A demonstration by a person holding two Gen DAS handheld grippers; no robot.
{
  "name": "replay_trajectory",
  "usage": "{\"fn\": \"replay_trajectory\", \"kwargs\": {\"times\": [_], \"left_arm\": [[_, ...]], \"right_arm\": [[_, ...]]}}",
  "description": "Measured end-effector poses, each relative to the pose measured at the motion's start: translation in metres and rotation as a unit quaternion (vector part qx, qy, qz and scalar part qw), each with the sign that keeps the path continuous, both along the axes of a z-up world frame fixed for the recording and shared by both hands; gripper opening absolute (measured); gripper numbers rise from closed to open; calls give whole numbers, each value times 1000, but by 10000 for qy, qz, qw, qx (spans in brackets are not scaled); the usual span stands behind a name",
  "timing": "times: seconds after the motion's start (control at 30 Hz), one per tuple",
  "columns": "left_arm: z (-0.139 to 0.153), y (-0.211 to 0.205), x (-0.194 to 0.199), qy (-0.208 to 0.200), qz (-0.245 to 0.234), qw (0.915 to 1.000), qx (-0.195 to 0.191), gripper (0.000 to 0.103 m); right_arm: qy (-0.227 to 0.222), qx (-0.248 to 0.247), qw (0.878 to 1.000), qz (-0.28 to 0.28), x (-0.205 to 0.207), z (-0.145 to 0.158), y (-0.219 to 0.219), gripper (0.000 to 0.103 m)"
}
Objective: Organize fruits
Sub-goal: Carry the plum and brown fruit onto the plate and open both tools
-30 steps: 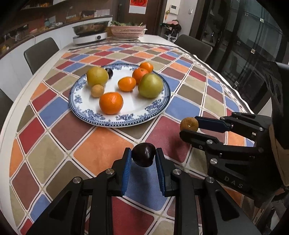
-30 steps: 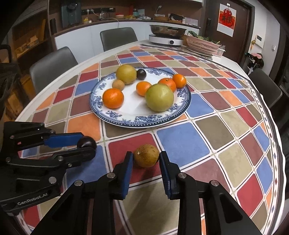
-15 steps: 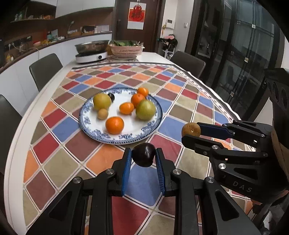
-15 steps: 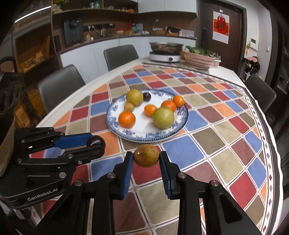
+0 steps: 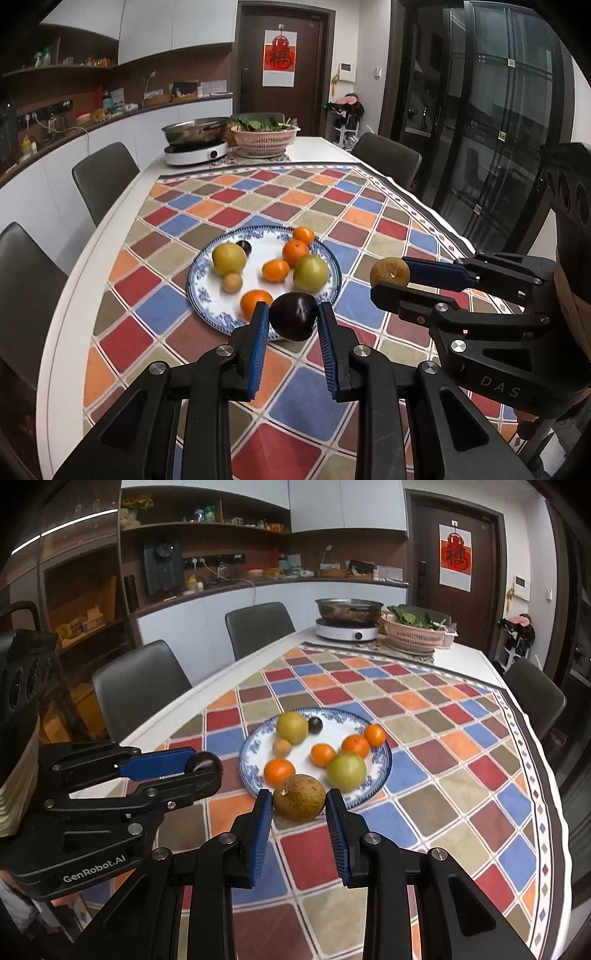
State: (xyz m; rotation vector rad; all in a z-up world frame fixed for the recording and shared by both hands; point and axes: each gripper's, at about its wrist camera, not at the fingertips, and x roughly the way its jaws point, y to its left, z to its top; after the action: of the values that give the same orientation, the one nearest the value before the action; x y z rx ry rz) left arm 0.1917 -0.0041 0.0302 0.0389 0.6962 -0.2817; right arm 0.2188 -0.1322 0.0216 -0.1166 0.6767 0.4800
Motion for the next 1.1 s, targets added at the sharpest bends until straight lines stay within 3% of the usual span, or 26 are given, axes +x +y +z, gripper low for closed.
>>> {"fn": "replay_trajectory", "kwargs": {"times": [0.57,1.1], "left_arm": [[19,12,43,-191,101,9997,74,27],[-12,19,105,147,59,9998,95,27]], "right_arm": [[-321,-177,9993,26,47,23,18,31],[-35,-357,9993,91,115,-2,34,31]]}}
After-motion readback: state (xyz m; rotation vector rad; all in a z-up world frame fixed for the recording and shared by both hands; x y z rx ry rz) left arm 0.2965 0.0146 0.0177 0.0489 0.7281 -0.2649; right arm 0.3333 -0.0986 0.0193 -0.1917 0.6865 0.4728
